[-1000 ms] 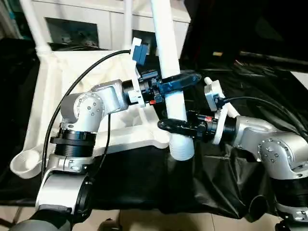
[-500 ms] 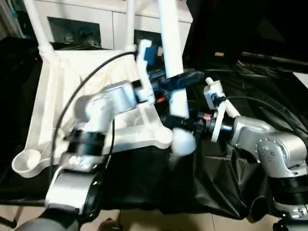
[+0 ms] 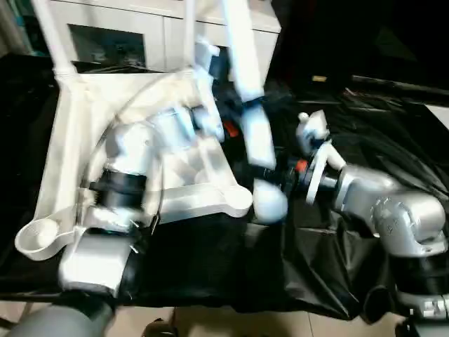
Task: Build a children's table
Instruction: Pick table leg
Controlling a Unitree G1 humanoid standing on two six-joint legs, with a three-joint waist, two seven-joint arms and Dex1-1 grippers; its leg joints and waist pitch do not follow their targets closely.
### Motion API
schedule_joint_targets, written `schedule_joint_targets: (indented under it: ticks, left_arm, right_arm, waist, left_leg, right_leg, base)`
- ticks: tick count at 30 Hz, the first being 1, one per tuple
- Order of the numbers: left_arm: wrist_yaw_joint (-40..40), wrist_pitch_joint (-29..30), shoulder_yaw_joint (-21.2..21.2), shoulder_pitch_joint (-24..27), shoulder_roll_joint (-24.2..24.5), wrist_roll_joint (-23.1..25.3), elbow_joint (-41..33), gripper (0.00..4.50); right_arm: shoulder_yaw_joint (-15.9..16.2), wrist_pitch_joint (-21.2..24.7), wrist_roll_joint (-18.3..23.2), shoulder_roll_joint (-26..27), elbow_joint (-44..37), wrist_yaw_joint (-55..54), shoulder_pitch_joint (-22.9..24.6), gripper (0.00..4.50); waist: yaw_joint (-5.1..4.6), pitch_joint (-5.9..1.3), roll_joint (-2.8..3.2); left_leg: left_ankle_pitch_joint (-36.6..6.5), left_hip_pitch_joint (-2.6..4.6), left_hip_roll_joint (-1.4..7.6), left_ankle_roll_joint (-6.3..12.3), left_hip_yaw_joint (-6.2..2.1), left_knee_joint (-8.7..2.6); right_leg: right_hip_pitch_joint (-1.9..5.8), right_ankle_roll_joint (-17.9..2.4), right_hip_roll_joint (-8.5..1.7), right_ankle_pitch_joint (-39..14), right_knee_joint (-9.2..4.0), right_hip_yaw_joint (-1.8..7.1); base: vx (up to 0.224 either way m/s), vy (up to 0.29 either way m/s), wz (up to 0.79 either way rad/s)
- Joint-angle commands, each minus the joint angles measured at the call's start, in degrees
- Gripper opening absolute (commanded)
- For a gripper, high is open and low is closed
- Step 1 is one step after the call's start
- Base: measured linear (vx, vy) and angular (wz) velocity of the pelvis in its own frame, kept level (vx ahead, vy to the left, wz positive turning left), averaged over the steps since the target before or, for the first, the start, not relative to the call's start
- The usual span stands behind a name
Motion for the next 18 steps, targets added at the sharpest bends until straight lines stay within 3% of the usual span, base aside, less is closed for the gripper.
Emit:
schedule_joint_targets:
  ticks: [1, 6, 9, 12, 18]
  left_arm:
    - [1.18, -2.27, -0.29, -1.08, -0.79, 1.32, 0.74, 2.89]
    - [1.08, -3.94, 0.26, -2.06, -0.36, 1.74, 2.34, 2.92]
    - [0.18, -1.19, 0.47, -1.81, -0.49, 0.59, 1.91, 2.63]
    - [-2.01, 0.38, -1.29, -0.54, -0.34, 0.21, 0.44, 2.5]
    - [-2.37, 0.59, -0.72, -0.79, -0.62, -0.53, 0.8, 1.95]
  right_arm:
    - [-0.13, -0.2, -0.38, -0.84, -0.47, -0.07, -0.68, 1.85]
    - [-0.06, -0.32, -0.47, -0.81, -0.45, -0.17, -0.65, 1.85]
    - [-0.09, -0.32, -0.55, -0.77, -0.48, -0.12, -0.64, 1.85]
    - [-0.06, -0.32, -0.59, -0.75, -0.38, -0.08, -0.76, 1.85]
    - [0.21, -1.87, -1.63, -0.8, -0.29, -0.27, -1.01, 1.85]
  waist:
    - [0.08, -4.83, 0.48]
    - [0.27, -4.89, 0.51]
    - [0.24, -4.86, 0.49]
    - [0.2, -4.75, 0.45]
    - [0.17, -4.72, 0.41]
  left_leg:
    - [-11.77, 1.15, 1.81, -2.49, -0.71, -4.06]
    - [-10.64, 1.08, 1.85, -2.44, -0.71, -4.06]
    - [-10.43, 1.05, 1.84, -2.45, -0.65, -4.01]
    - [-10.59, 1.04, 1.81, -2.28, -0.63, -4.02]
    - [-11.07, 1.02, 1.84, -2.41, -0.65, -4.04]
  right_leg:
    - [3.47, -5.82, -3.94, -17.22, -4.22, 2.31]
    - [3.44, -6.81, -3.91, -14.93, -3.83, 2.33]
    - [3.47, -7.82, -3.98, -13.8, -3.63, 2.34]
    - [3.46, -7.86, -4.05, -14.99, -3.79, 2.35]
    - [3.43, -7.54, -4.06, -15.9, -3.89, 2.34]
  base:
    - [0.0, 0.0, 0.0]
    - [0.0, 0.0, 0.0]
    - [0.0, 0.0, 0.0]
    - [0.0, 0.0, 0.0]
    - [0.0, 0.0, 0.0]
